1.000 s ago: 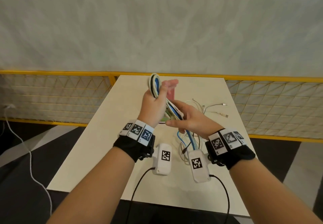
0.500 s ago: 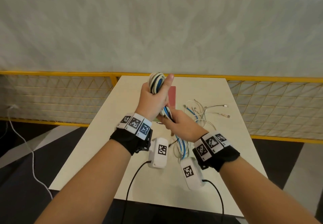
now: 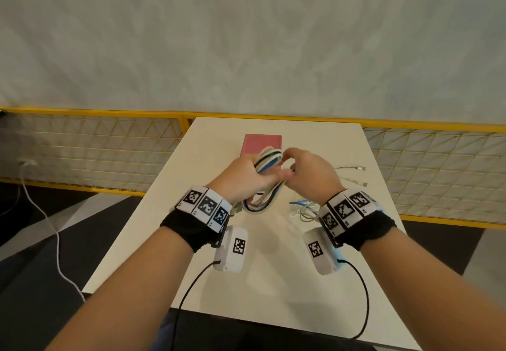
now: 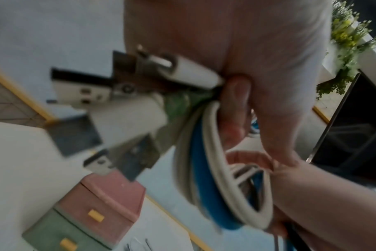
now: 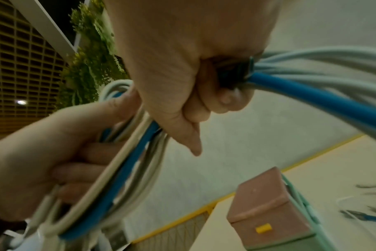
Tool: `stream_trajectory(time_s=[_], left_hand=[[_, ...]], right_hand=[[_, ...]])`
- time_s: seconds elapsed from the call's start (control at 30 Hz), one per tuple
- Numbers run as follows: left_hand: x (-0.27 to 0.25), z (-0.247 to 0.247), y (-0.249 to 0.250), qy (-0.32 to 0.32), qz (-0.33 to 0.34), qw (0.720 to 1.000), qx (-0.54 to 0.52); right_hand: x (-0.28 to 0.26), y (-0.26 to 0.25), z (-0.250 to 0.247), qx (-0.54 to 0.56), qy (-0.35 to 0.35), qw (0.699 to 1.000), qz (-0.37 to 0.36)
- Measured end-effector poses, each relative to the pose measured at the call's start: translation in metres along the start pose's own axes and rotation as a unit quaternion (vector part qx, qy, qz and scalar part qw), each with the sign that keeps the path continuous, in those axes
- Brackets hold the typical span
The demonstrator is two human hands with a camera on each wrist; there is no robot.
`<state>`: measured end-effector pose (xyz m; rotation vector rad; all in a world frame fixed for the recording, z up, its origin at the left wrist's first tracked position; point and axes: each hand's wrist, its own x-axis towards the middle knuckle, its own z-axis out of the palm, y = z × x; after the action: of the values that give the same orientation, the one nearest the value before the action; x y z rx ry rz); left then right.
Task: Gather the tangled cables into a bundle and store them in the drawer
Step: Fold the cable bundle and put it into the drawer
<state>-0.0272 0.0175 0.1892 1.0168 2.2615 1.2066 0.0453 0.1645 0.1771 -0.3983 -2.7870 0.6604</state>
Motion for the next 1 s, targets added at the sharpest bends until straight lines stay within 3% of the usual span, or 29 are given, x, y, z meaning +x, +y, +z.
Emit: stream_trajectory(time_s=[0.17, 0.3, 0.4, 0.47, 0.57, 0.67, 0.73, 0.9, 1.0], left_hand=[[0.001, 0.001, -0.007, -0.066, -0.026, 0.997, 0.036], [-0.001, -0.002, -0.019, -0.056, -0.014, 0.996, 0.067], [-0.002, -0.004, -0.022, -0.02, -0.016, 0.999, 0.031], [-0.004, -0.005, -0.014, 0.006, -0.002, 1.0, 0.009], [-0.005, 0.0, -0.003, 0.002, -0.004, 0.994, -0.106], [-0.002, 0.008, -0.002, -0.012, -0.015, 0.965, -0.261], [0.001, 0.013, -0.002, 0.014, -0.016, 0.966, -0.257], [0.011, 0.023, -0.001, 0.137, -0.057, 0.985, -0.086], [0.011, 0.026, 0.003, 0.164, -0.024, 0.984, -0.067]], right_hand=[[0.001, -0.005, -0.005, 0.042, -0.014, 0.999, -0.012], [-0.003, 0.008, -0.016, 0.147, -0.187, 0.969, -0.063], [-0.01, 0.021, -0.025, 0.172, -0.236, 0.954, -0.064], [-0.013, 0.029, -0.023, 0.221, -0.224, 0.948, -0.052], [-0.016, 0.034, -0.013, 0.328, -0.179, 0.927, -0.04], [-0.017, 0.034, -0.002, 0.388, -0.116, 0.914, -0.013], [-0.016, 0.028, -0.001, 0.423, -0.081, 0.902, 0.021], [-0.013, 0.002, -0.005, 0.466, -0.008, 0.88, 0.088], [-0.011, -0.012, -0.006, 0.482, 0.028, 0.871, 0.093]])
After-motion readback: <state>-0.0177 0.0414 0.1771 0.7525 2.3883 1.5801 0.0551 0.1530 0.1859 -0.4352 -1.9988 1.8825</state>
